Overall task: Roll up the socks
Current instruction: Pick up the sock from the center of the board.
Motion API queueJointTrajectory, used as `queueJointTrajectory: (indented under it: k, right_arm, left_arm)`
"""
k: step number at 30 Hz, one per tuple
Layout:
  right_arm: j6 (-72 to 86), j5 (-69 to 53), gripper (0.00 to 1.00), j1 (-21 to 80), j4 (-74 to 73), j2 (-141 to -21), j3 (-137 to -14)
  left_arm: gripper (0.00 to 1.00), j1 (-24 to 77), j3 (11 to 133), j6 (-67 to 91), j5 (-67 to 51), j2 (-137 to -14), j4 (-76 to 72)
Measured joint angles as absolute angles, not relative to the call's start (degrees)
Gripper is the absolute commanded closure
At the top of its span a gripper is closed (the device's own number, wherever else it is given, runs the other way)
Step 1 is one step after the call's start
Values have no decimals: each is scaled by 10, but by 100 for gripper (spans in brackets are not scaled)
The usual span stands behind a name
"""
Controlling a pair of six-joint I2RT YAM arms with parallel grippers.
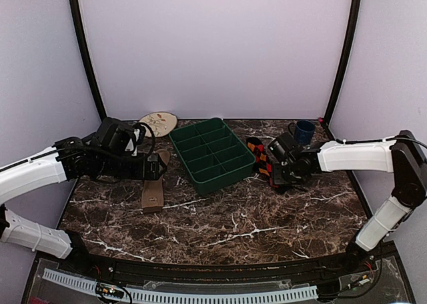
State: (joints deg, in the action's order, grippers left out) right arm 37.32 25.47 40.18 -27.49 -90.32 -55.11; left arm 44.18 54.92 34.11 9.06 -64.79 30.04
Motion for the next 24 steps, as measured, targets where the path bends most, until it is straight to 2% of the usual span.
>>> queueJointTrajectory:
  k: [17,20,24]
  right_arm:
    - [338,253,43,402,-284,-1028,-597]
    - [333,251,49,398,-279,-1034,-601]
    - [330,243,63,394,-270,-1038,-602]
  left_arm:
    - [3,442,546,341,83,-648,298]
    - [3,442,546,341,84,-648,298]
    - [3,442,546,341,85,-648,298]
